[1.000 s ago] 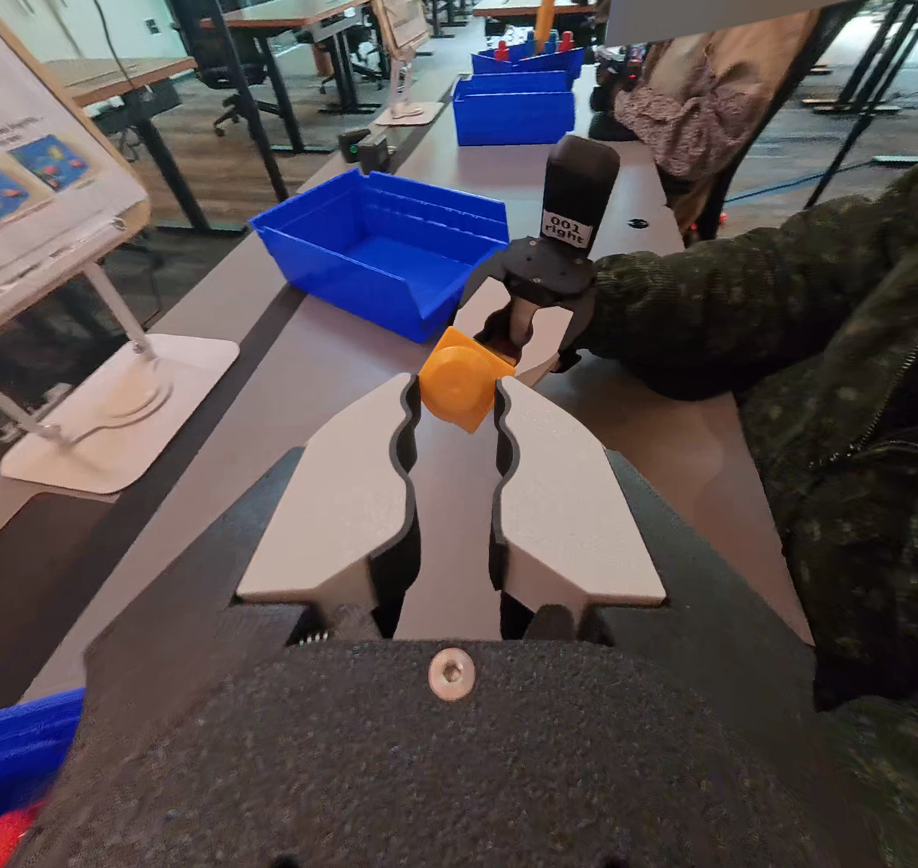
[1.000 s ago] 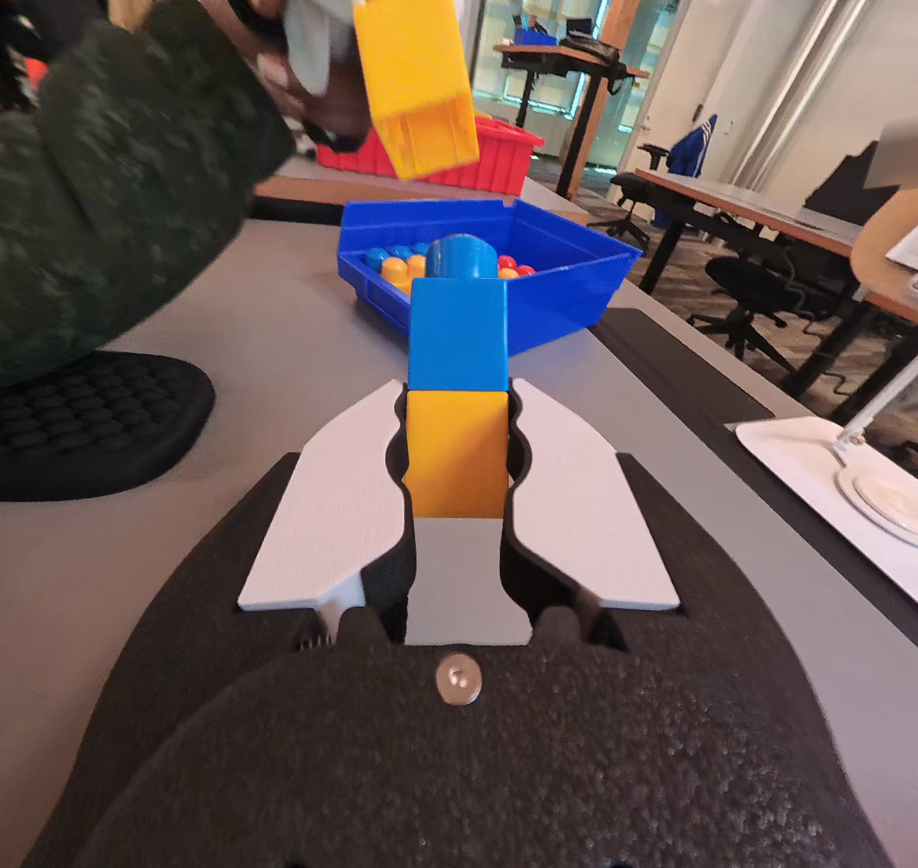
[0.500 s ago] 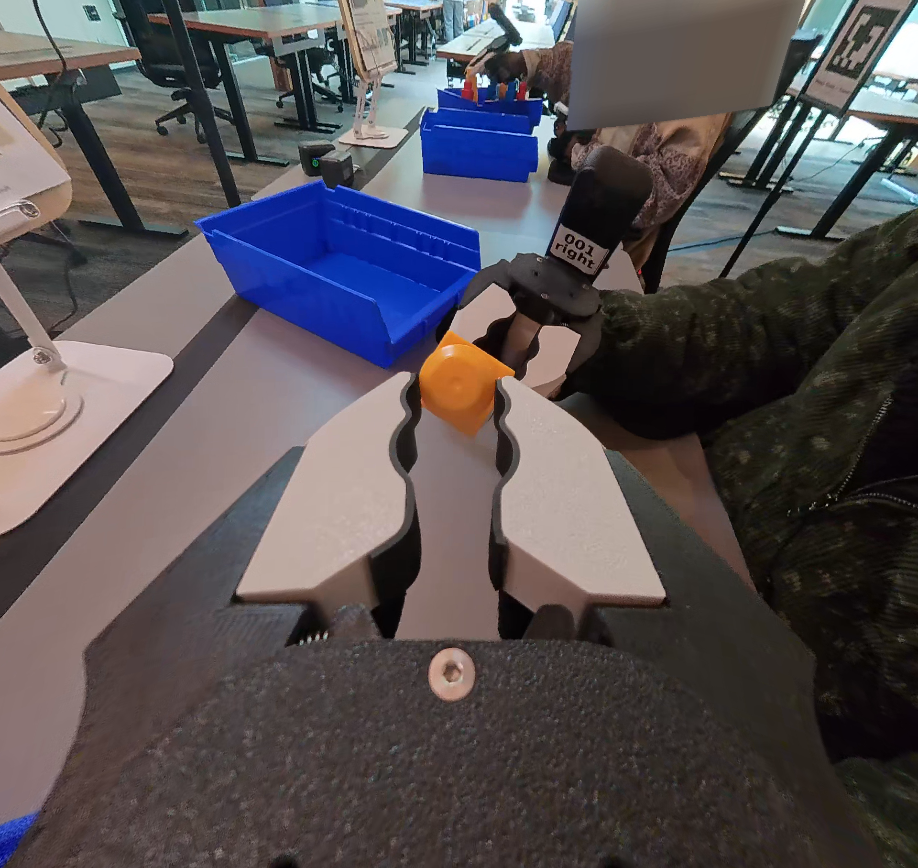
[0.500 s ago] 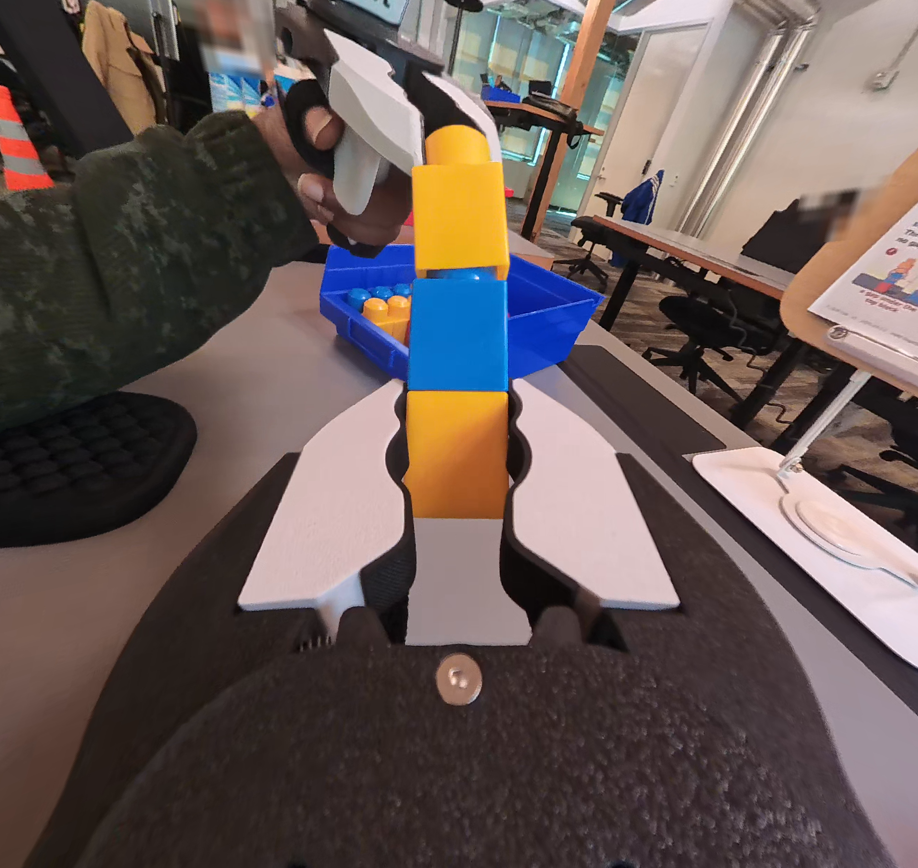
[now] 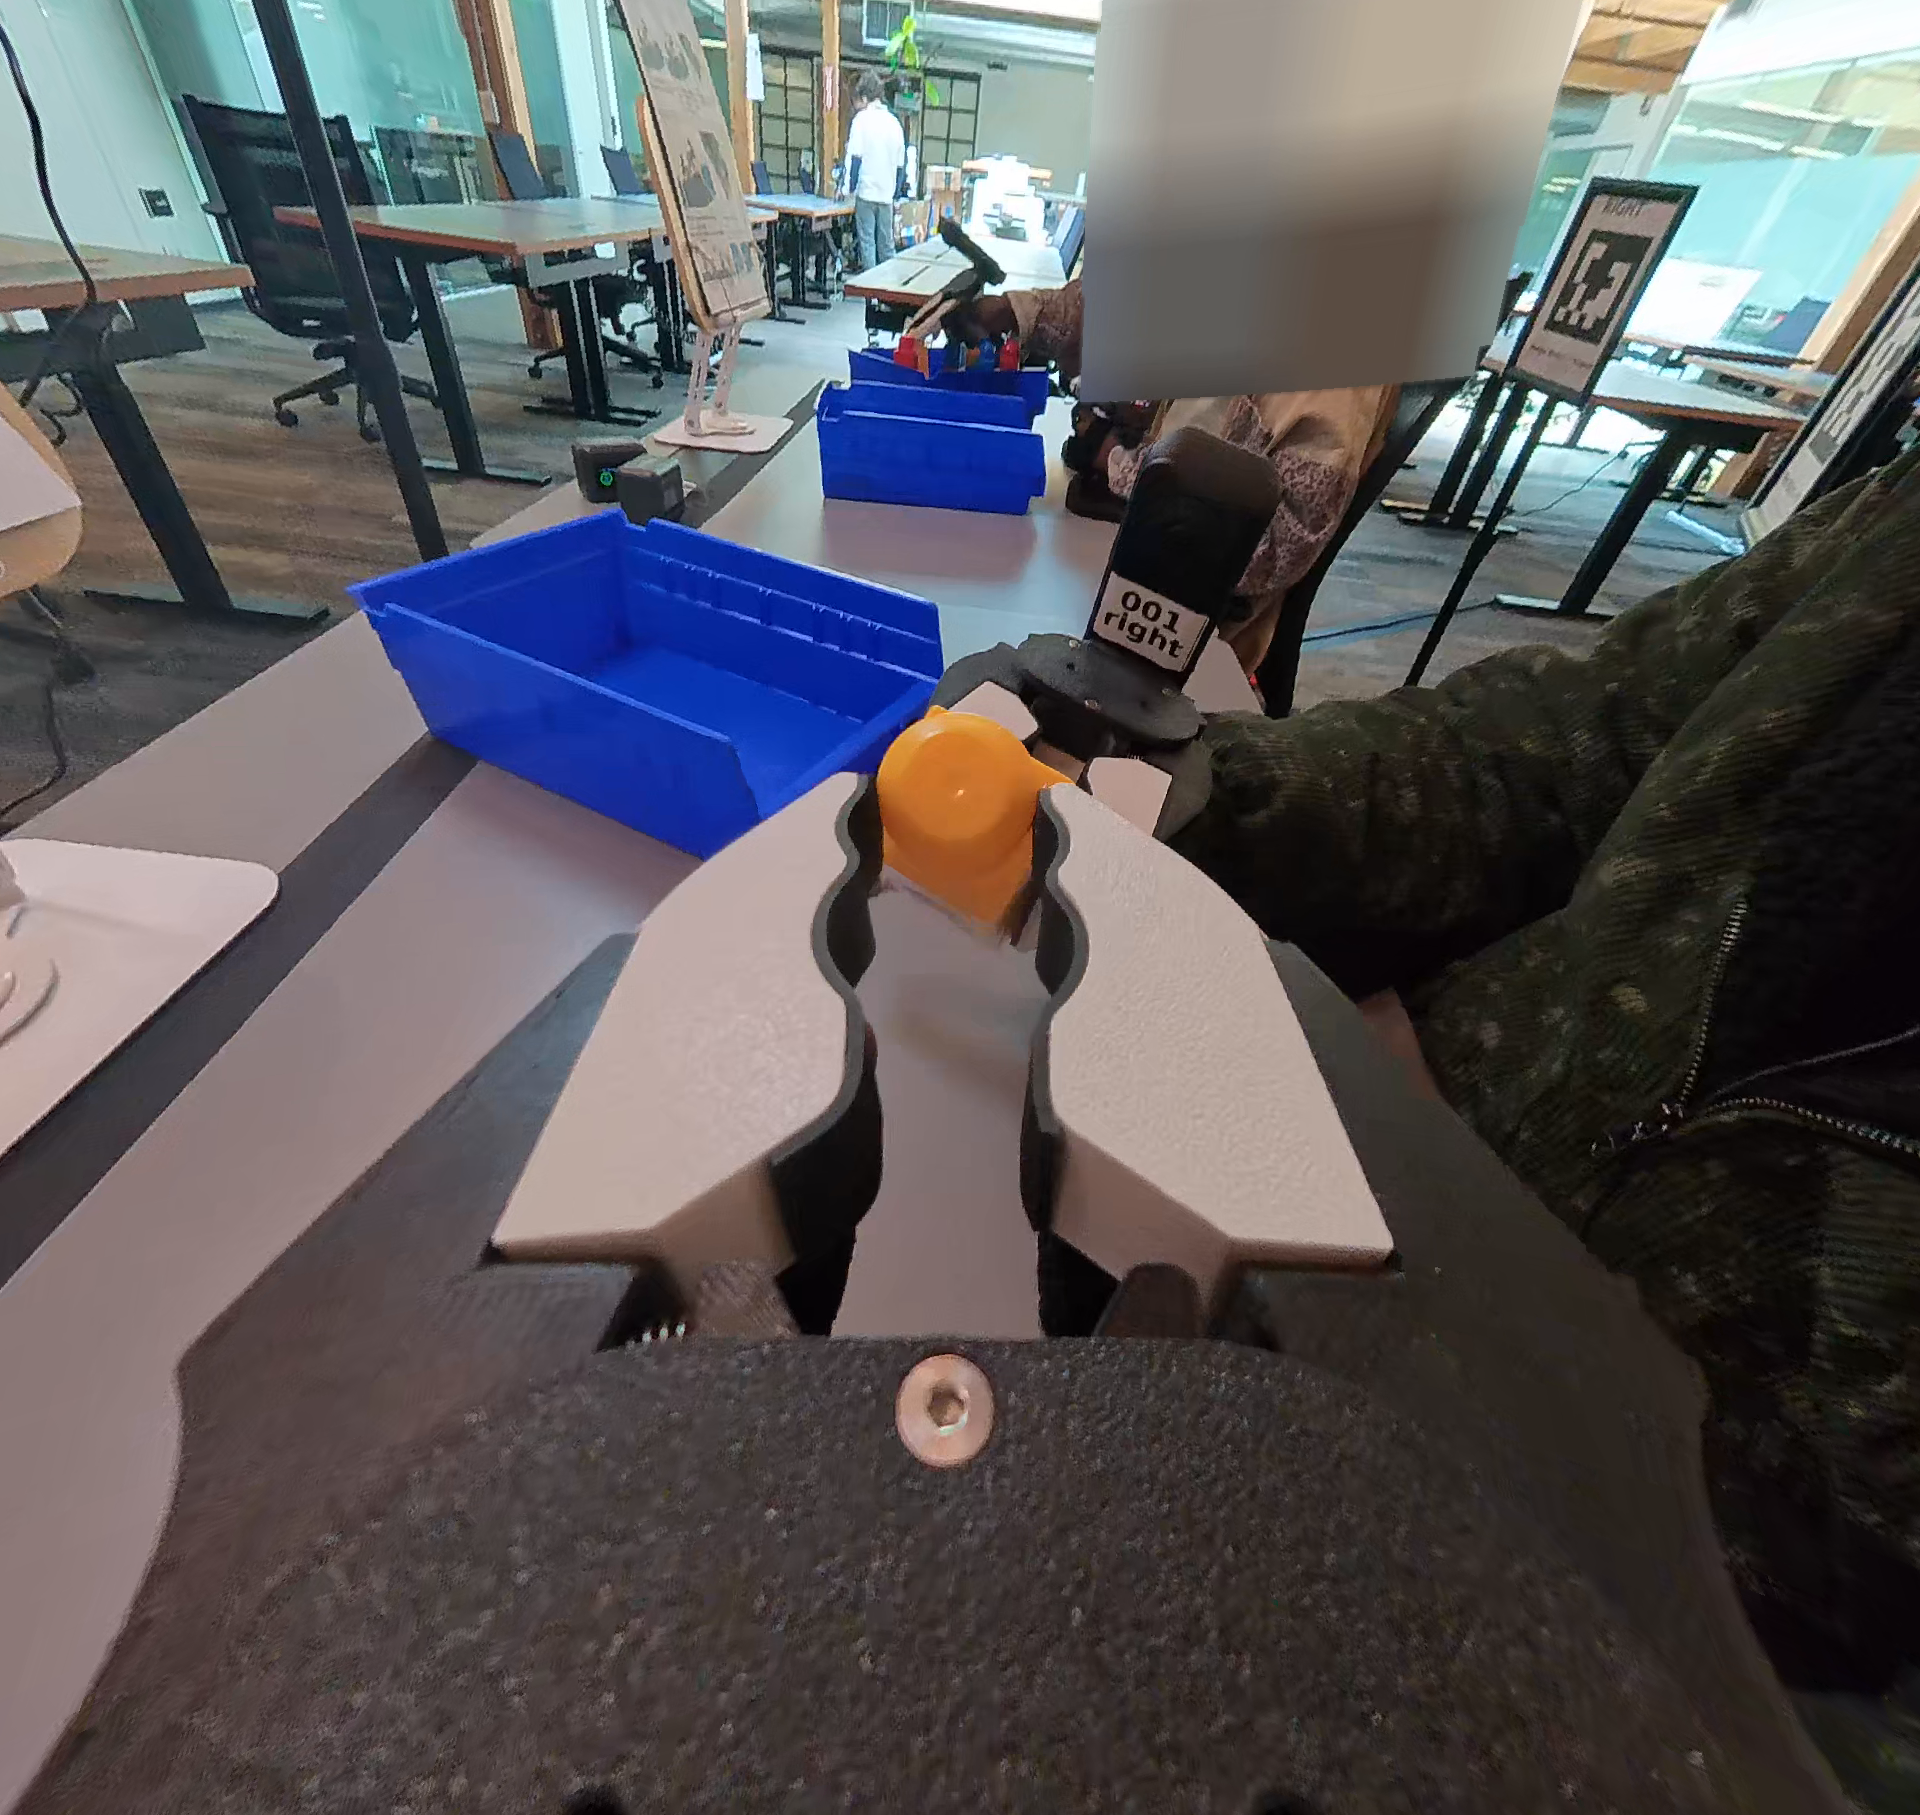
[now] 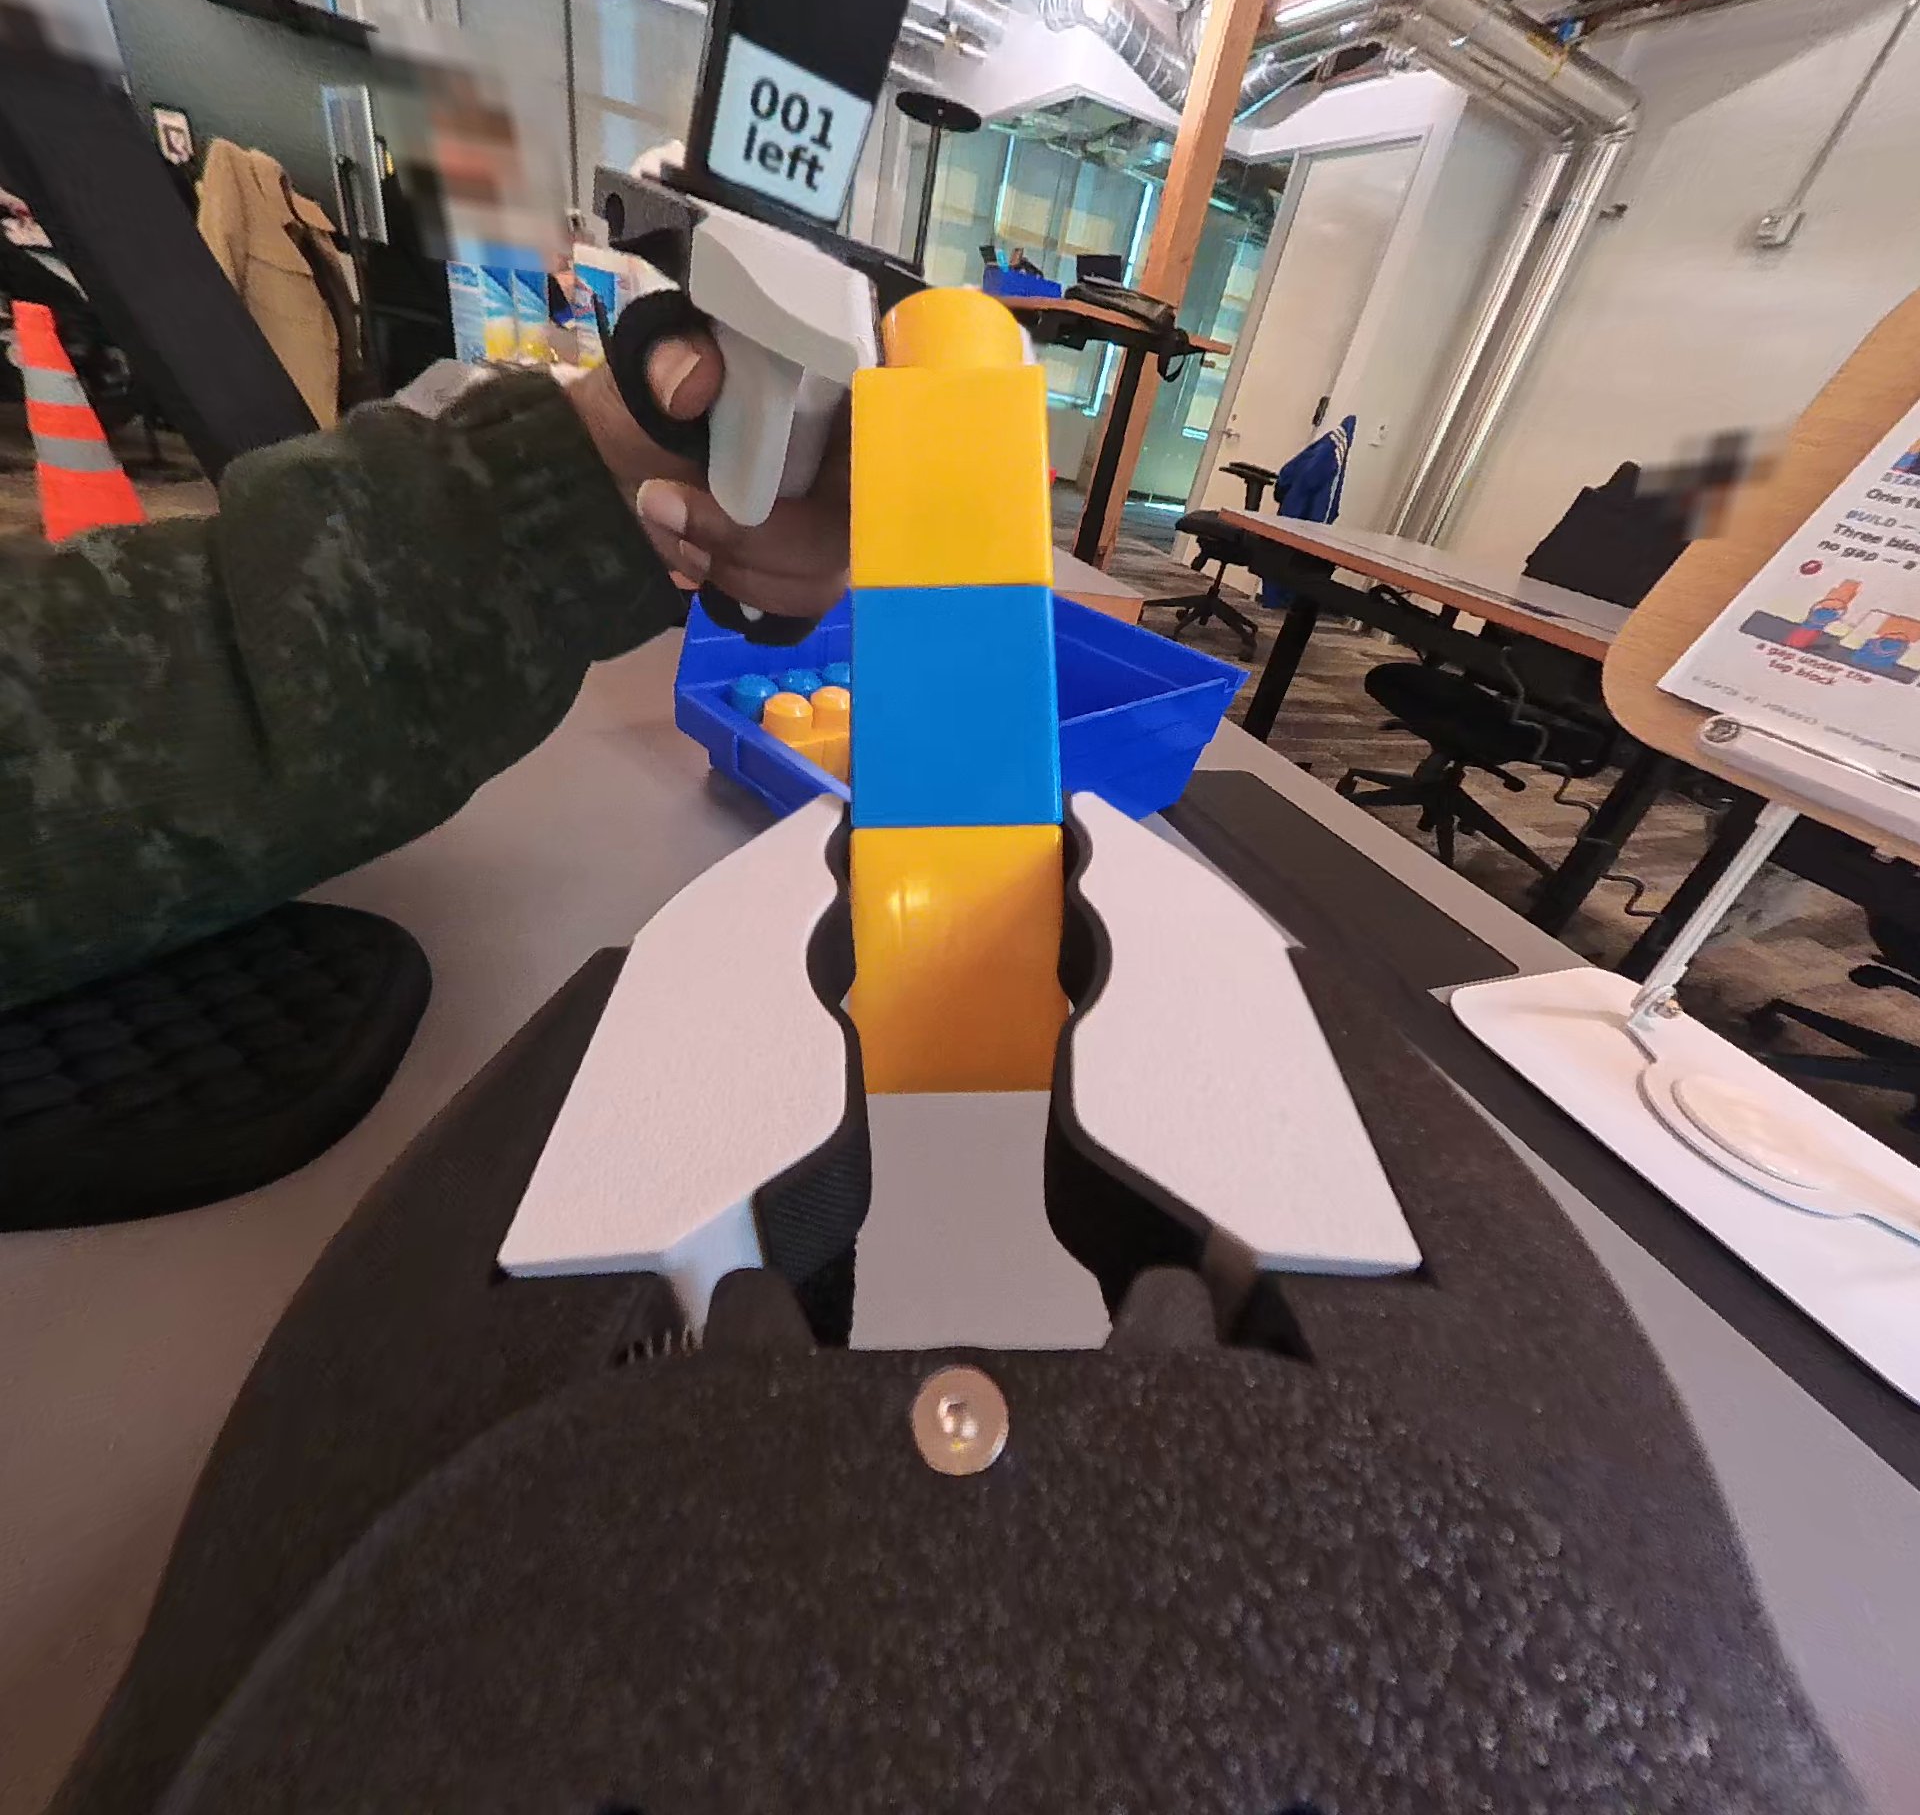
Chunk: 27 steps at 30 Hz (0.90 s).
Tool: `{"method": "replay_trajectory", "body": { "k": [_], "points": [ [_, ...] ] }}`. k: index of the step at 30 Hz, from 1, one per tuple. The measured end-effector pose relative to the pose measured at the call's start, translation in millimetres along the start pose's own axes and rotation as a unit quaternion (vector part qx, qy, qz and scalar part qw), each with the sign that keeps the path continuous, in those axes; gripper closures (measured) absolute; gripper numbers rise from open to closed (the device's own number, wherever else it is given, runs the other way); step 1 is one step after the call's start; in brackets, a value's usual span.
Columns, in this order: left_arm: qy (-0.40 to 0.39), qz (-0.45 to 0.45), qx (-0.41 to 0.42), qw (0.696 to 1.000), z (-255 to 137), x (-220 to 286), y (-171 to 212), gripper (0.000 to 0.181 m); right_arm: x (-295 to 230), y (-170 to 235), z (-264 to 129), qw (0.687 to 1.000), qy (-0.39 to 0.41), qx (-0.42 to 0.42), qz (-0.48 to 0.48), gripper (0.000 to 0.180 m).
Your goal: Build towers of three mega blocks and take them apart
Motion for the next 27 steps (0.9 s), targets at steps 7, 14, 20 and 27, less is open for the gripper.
{"method": "replay_trajectory", "body": {
  "k": [7, 14, 20, 27],
  "points": [
    [0.000, 0.007, 0.017, 1.000, 2.5, 3.1, -5.4, 0.152, -0.3, -5.9, -1.9, 1.000, 0.007, 0.017, 0.004, 0.143],
    [-0.019, 0.071, 0.080, 0.994, 20.2, 8.5, -18.0, 0.141, 8.7, -11.4, -7.5, 0.997, 0.001, 0.064, 0.051, 0.143],
    [0.019, 0.051, 0.039, 0.998, 65.5, 6.6, 2.4, 0.127, 13.9, -21.5, -17.4, 0.985, -0.033, 0.131, 0.107, 0.143],
    [-0.038, 0.092, -0.084, 0.991, 73.3, -1.0, 18.3, 0.144, 18.2, 7.5, -2.8, 0.994, -0.049, -0.035, 0.097, 0.138]
  ]
}}
Point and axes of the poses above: each gripper's, where its closed fingertips meet, z out along the fingers, y out of its underside, x = y × z across the jaws, the point moved 8 cm from there along -z, back along the fingers, and after that the axes turned 1 degree about -y, right-handed, at the moved point
